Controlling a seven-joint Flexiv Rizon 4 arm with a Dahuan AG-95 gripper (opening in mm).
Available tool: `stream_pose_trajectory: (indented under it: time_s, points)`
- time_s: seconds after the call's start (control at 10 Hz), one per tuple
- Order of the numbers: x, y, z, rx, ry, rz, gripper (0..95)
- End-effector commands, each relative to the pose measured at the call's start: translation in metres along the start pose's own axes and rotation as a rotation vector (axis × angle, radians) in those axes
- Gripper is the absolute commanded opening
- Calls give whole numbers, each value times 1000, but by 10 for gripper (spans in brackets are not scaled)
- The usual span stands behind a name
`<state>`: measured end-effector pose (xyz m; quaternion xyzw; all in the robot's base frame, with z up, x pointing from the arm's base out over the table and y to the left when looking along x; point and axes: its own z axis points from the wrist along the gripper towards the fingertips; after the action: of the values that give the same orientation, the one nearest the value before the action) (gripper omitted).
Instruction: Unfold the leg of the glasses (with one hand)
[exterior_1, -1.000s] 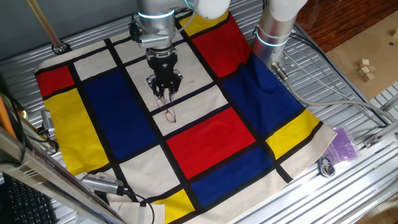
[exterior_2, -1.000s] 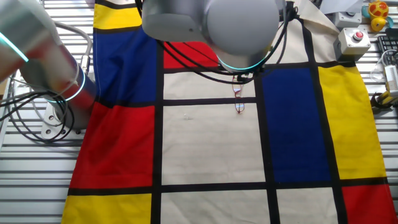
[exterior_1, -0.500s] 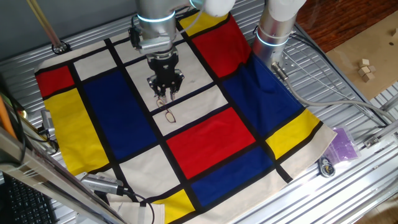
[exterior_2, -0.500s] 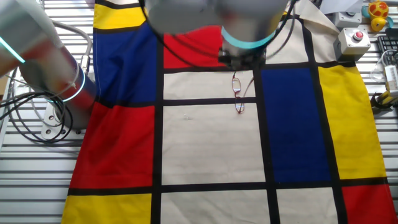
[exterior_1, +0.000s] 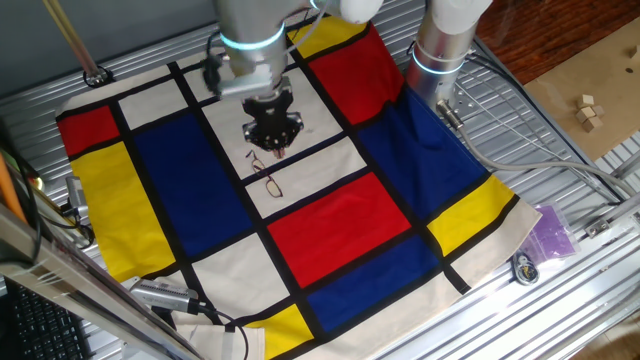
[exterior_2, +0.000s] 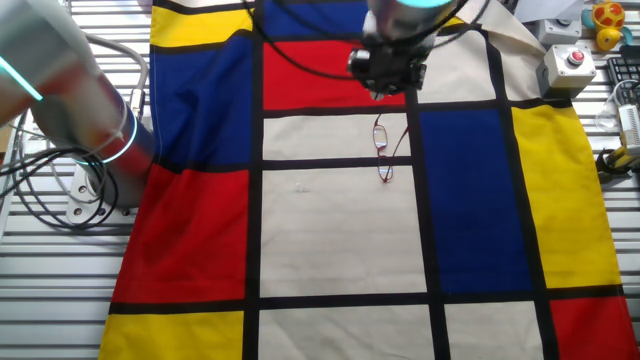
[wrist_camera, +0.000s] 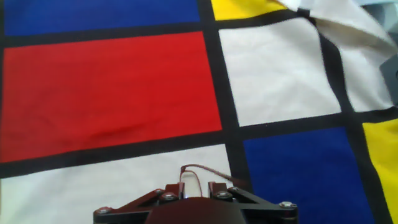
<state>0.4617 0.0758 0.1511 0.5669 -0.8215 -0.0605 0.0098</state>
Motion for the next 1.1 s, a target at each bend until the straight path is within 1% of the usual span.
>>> stream_pose_trajectory:
  time_s: [0.1, 0.2, 0.3, 0.5, 0.6, 0.7, 0.9, 1.1]
  points:
    - [-20, 0, 11, -69, 115, 425, 0]
    - [-29, 1, 19, -74, 109, 466, 0]
    - [-36, 2, 25, -70, 106, 492, 0]
    - [-39, 2, 24, -66, 102, 504, 0]
    - [-42, 3, 25, -58, 78, 527, 0]
    - [-45, 4, 27, -39, 65, 574, 0]
    - [-45, 5, 27, -27, 64, 625, 0]
    - [-47, 5, 27, -29, 59, 659, 0]
